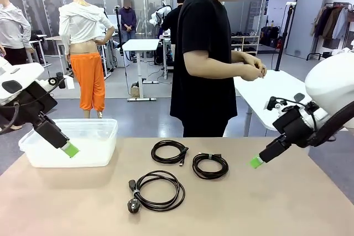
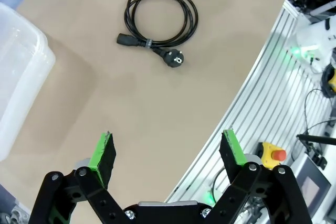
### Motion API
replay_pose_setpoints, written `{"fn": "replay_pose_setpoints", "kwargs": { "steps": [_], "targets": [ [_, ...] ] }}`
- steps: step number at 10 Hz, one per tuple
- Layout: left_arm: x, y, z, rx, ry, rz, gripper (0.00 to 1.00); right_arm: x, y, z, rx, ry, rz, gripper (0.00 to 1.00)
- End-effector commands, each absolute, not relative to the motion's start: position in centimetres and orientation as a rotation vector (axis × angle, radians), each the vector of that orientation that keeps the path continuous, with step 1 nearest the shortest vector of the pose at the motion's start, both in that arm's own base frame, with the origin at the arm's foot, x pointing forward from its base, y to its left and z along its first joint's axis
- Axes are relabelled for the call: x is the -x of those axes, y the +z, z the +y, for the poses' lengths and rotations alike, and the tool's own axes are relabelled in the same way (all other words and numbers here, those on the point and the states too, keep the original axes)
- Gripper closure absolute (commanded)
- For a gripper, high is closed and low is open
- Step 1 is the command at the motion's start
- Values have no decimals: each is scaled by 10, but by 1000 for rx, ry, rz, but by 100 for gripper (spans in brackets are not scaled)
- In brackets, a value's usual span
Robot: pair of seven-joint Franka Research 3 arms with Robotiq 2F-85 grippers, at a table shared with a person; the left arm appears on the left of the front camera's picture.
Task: Organize and store the cables.
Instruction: Place the Power Cable into the Organizing box.
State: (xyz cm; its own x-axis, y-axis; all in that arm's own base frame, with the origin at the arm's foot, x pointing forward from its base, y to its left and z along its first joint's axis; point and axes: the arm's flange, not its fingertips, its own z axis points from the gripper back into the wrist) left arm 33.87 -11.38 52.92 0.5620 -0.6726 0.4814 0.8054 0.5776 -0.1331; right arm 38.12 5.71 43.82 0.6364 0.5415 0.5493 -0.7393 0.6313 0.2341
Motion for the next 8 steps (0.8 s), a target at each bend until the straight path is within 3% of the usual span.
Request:
{"fn": "replay_pose_setpoints", "kwargs": {
  "steps": [1,4,5,7,8],
  "targets": [
    [-334,531,-113,357,-885,-387,0,-379,441,57,-459,764,-454,0],
    [-346,528,-141,385,-812,-393,0,-380,456,41,-489,814,-526,0],
    [-351,530,-164,390,-779,-336,0,-376,463,10,-567,864,-567,0],
    [-362,534,-191,269,-538,-245,0,-361,462,-68,-463,974,-704,0],
    [-364,539,-206,235,-518,-262,0,-343,459,-109,-543,992,-791,0]
  ]
}}
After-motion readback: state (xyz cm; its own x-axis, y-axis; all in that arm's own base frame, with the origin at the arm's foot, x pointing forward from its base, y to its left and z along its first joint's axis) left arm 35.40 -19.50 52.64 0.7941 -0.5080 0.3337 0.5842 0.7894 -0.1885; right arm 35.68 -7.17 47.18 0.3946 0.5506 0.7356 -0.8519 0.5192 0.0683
